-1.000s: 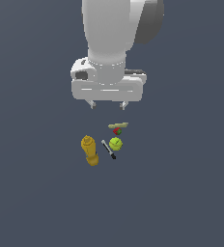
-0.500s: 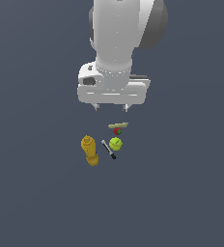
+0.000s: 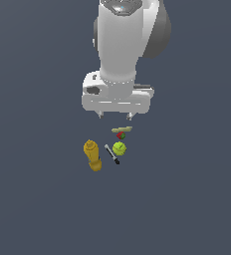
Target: Pick up a designated object from a clutter of objects.
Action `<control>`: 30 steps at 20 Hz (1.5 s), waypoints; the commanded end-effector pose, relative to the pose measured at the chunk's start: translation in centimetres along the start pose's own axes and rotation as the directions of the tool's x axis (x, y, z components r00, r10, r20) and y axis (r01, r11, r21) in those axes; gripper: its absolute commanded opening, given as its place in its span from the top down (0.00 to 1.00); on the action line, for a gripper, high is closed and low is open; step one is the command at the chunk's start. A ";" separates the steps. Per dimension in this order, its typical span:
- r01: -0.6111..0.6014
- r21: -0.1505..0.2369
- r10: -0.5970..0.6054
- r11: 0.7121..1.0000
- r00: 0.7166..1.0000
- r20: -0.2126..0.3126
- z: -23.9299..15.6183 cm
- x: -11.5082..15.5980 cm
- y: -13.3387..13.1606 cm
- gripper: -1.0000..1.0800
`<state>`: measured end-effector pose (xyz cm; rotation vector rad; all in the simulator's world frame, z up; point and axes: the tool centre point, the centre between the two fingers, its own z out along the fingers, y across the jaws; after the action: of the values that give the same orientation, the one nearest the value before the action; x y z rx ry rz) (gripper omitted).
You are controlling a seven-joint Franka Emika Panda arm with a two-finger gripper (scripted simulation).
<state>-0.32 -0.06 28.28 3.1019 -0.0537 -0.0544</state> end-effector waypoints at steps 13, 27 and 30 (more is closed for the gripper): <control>-0.197 0.028 0.197 0.980 0.980 -0.013 10.7 0.6 -1.7 0.04; -0.350 0.048 0.351 0.936 0.936 -0.018 18.5 -0.7 -2.7 0.04; -0.359 0.049 0.361 0.932 0.933 -0.018 19.0 -0.8 -2.7 0.04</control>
<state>-1.67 1.94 9.47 3.0791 -0.6192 -0.0028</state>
